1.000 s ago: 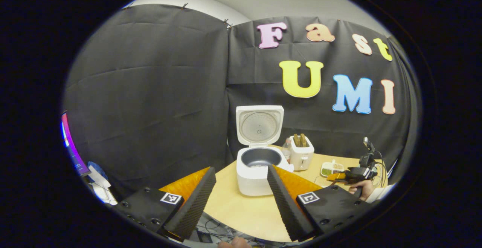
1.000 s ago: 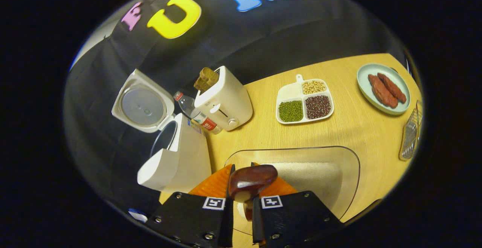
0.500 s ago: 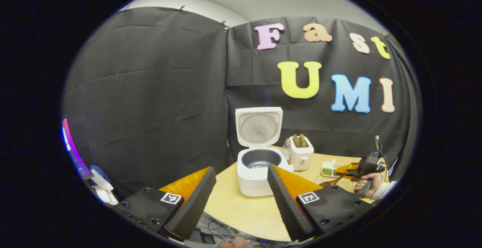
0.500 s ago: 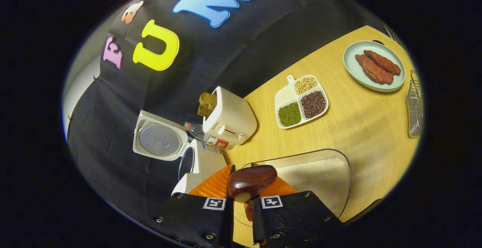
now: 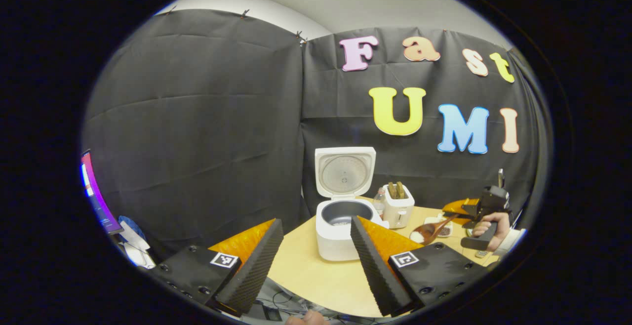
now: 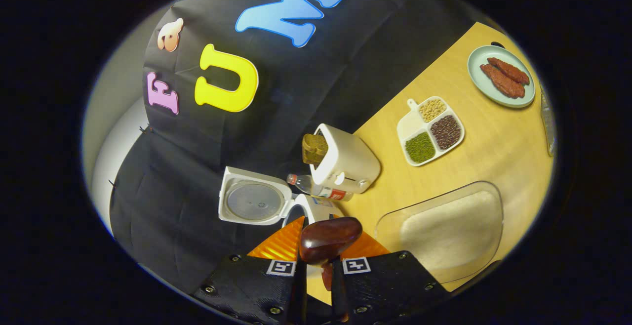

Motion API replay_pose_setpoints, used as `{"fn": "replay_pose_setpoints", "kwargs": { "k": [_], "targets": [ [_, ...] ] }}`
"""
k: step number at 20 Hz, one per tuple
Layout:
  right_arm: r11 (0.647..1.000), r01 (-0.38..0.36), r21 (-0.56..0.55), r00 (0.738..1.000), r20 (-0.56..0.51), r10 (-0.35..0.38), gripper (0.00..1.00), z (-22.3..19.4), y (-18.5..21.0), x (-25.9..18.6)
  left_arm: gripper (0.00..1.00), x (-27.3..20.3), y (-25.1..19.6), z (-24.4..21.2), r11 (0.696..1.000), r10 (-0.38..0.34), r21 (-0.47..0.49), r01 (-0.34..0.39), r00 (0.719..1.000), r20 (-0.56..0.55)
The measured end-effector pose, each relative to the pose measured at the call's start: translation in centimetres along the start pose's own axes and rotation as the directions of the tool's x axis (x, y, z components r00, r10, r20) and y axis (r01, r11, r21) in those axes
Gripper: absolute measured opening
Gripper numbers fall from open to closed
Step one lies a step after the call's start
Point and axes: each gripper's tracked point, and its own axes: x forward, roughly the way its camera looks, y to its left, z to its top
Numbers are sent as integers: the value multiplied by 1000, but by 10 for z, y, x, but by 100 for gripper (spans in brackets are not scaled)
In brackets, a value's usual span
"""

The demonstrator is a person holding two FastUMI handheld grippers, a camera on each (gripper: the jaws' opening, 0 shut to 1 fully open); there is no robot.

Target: Close the left gripper, press the button to open the rice cooker; take a wooden spoon from the chopstick holder with the right hand, scoop a spoonful of rice and pour it into the rice cooker, then put the wooden spoon back into the chopstick holder.

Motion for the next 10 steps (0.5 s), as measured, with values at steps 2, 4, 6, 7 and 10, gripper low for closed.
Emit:
{"fn": "replay_pose_setpoints", "kwargs": {
  "k": [2, 4, 6, 7, 10],
  "targets": [
    [999, -49, 1, 999, -9, 49, 20, -6, 36, 17, 94, -2, 12, -1, 1000, 16, -9, -16, 1000, 2],
    [995, -93, -29, 996, -17, 92, 20, -12, 71, 37, 93, -2, 24, 0, 999, 32, -18, -32, 999, 5],
    [989, -120, -92, 993, -26, 118, 20, -20, 101, 63, 93, -3, 34, 1, 999, 47, -21, -47, 999, 5],
    [983, -124, -133, 992, -32, 121, 20, -25, 111, 77, 94, -1, 38, 2, 998, 50, -23, -50, 999, 7],
    [965, -124, -232, 992, -54, 114, 20, -41, 132, 118, 94, 1, 48, 1, 997, 63, -35, -63, 998, 7]
  ]
}}
